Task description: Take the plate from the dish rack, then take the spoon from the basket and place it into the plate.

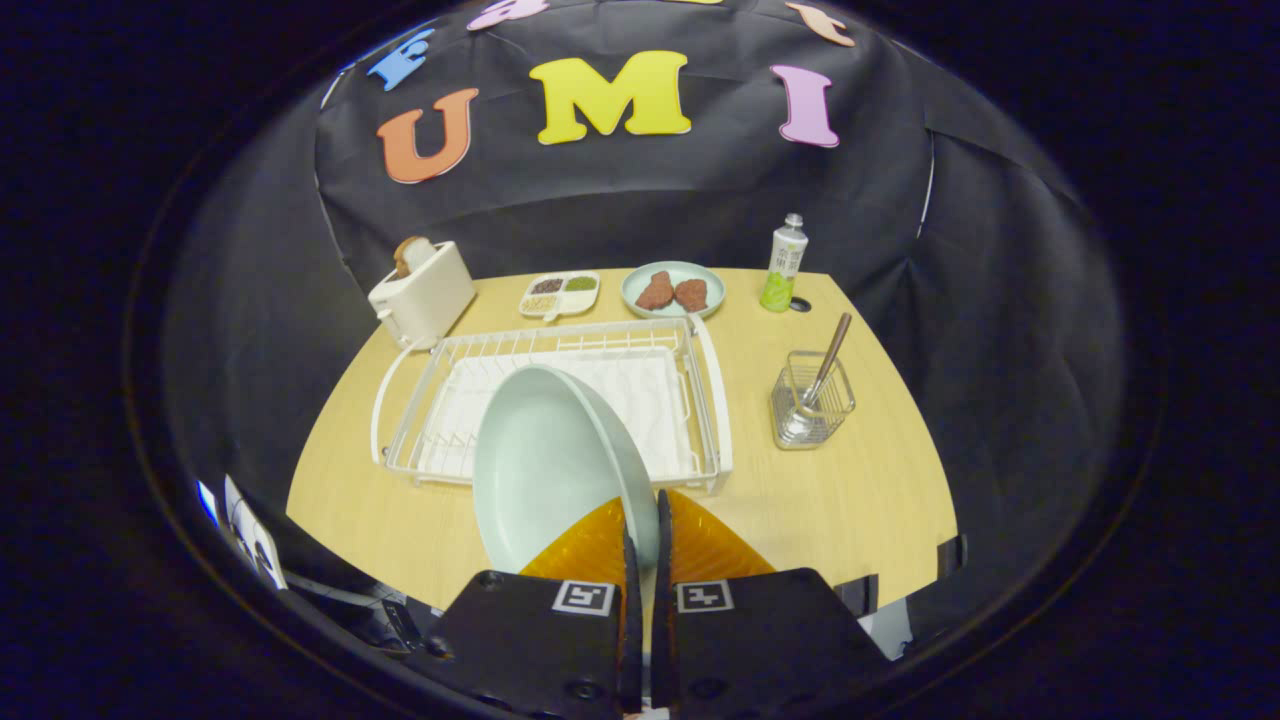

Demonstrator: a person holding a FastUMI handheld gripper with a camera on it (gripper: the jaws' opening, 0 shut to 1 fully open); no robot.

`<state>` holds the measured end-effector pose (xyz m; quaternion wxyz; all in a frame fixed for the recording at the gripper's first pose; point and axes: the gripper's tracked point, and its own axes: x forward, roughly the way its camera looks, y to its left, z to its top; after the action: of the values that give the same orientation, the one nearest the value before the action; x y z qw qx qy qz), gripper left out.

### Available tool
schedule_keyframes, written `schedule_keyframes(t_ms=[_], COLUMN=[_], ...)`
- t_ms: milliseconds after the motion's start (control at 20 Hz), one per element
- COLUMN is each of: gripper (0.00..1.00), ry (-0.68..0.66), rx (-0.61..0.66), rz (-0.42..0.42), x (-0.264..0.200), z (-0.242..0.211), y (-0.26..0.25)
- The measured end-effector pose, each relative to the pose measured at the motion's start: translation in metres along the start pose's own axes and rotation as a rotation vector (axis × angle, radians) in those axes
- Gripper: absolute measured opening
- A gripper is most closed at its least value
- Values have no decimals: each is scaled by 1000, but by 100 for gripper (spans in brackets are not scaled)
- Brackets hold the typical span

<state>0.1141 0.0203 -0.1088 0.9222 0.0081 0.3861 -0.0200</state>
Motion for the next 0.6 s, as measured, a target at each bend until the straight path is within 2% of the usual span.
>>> schedule_keyframes(t_ms=[200, 450, 600], gripper=[9, 9, 9], ry=[53, 64, 91], rx=[61, 78, 97], rz=[50, 104, 106], x=[21, 33, 54], z=[-57, -87, -101], y=[-14, -19, -34])
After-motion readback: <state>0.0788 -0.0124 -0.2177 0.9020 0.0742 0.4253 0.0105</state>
